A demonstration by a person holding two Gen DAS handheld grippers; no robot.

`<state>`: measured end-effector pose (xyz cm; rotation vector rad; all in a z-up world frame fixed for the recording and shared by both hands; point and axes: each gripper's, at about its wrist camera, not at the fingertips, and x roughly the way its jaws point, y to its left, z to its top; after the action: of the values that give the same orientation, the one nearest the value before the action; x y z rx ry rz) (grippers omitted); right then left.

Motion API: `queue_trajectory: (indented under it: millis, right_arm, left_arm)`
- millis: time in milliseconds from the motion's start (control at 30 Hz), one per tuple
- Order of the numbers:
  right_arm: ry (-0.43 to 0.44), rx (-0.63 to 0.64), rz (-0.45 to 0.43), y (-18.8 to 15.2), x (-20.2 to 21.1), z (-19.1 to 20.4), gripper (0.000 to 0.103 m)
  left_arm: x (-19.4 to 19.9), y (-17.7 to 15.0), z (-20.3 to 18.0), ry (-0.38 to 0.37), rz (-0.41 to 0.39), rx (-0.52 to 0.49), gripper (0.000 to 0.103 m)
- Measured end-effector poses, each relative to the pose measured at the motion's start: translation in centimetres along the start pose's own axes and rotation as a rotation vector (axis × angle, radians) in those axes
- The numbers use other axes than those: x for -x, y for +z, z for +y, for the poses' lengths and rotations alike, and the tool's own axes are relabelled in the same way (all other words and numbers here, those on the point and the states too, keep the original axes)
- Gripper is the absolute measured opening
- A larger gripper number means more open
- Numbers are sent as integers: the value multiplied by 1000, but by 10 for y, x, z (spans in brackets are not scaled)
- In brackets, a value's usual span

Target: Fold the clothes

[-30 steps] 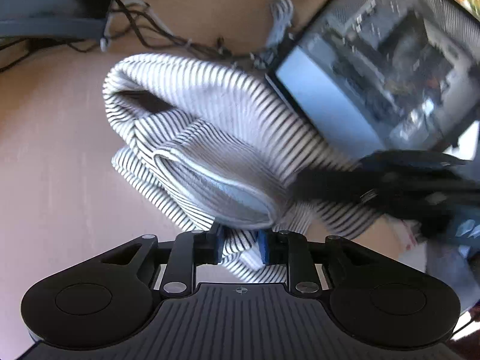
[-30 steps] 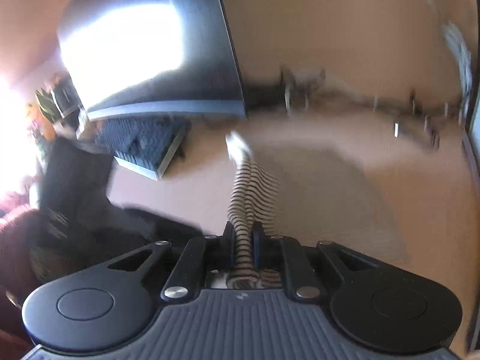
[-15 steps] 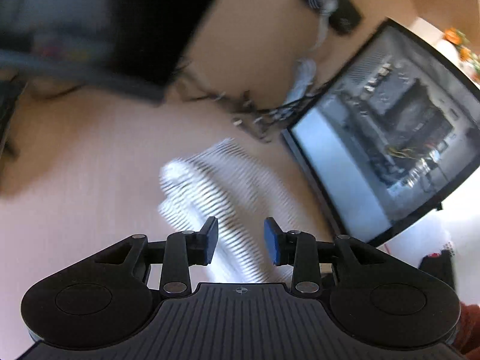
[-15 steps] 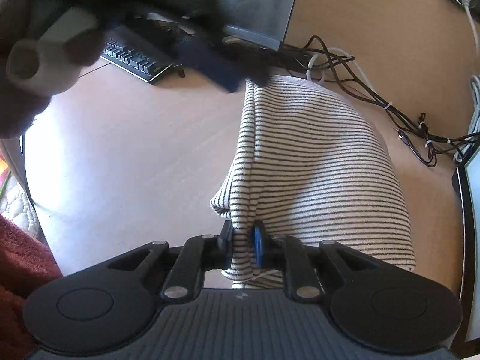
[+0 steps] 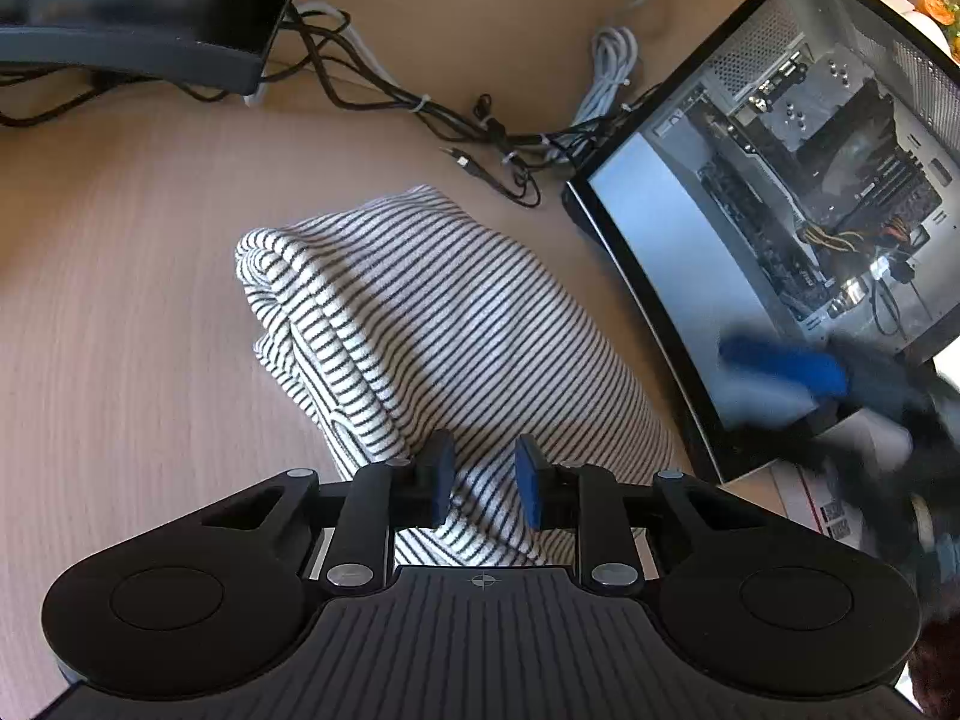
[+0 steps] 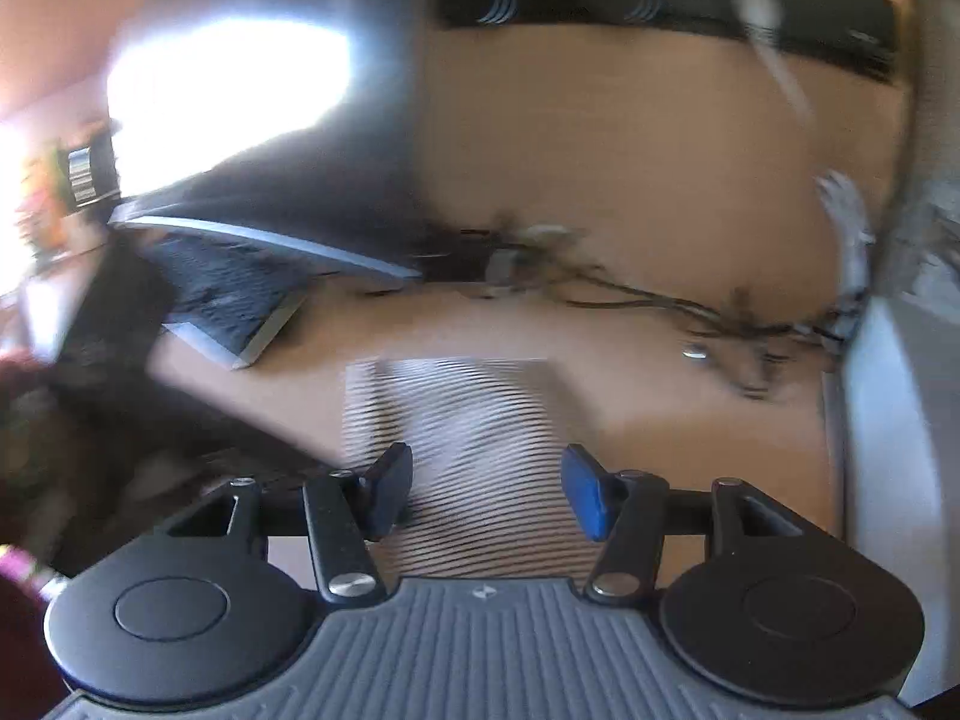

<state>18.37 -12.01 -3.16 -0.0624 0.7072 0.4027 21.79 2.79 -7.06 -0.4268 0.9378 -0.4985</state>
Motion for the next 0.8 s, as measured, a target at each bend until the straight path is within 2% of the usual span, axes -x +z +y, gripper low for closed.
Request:
queue_trajectory:
  millis: [100,133,167,233,333,433,500,533,600,667,733,800]
  right_arm:
    - [-46,-113,95,-10,-39,-25,55]
    - [-64,-119,154,-18,-55,-28,55]
    - [-77,-99,162,-20,-58,-28,57]
    - [-47,-62,150,-4,-53,-27,56]
    - [11,-39,57,31,-45,-25,54]
    - [54,-47,22,61,-68,-24,44]
    - [86,-58,30,73,-95,-19,44]
    - [91,-51,63,73,-114,-15,44]
    - [34,-15,149,57,-147,-6,44]
    - [-8,24,142,41,-159,3,47]
    - [4,2,126,43,-146,1,48]
    - [61,-50,107,47,-126,-14,56]
  left_arm:
    - [3,0,0,-2,-1,13,25]
    - [3,0,-1,-3,1,12,24]
    - [3,0,-2,-5,3,10,24]
    - [2,0,-6,19,4,-12,24]
    - [1,0,-10,34,3,-20,24]
    - [1,-1,-13,49,0,-31,24]
    - [2,-1,-14,57,-3,-37,24]
    - [1,-1,-15,61,-2,-40,24]
    - [1,0,-15,68,0,-47,24]
    - [1,1,-15,76,3,-54,24]
    - [2,3,-13,71,12,-50,24]
    - [5,9,-11,68,21,-25,25]
